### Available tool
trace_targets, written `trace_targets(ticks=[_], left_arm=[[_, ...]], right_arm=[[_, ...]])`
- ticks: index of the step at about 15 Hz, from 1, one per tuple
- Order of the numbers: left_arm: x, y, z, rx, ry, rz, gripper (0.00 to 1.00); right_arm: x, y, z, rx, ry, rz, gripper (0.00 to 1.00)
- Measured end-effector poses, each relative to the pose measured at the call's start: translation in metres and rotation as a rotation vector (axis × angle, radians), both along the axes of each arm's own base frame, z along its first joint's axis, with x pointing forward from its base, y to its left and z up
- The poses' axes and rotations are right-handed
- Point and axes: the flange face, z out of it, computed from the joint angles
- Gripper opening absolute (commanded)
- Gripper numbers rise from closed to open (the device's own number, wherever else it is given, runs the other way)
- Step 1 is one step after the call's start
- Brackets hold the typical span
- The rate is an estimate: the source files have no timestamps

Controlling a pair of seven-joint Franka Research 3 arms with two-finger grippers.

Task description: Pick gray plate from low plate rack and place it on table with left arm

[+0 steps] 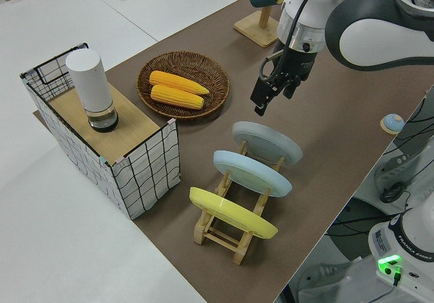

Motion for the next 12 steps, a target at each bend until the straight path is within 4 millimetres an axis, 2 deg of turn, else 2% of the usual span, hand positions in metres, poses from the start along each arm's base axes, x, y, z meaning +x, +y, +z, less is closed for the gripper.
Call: trace_targets(ticks=[5,12], left_arm=[[-0.004,0.003,-0.021,0.002,-0.028,0.005,1.00],[-0.009,0.010,-0.041,0.013,-0.052,0.014,1.00]], right_arm=[[0.000,0.000,0.000,0.000,0.000,0.000,0.983],[0.000,0.000,0.000,0.000,0.000,0.000,0.983]])
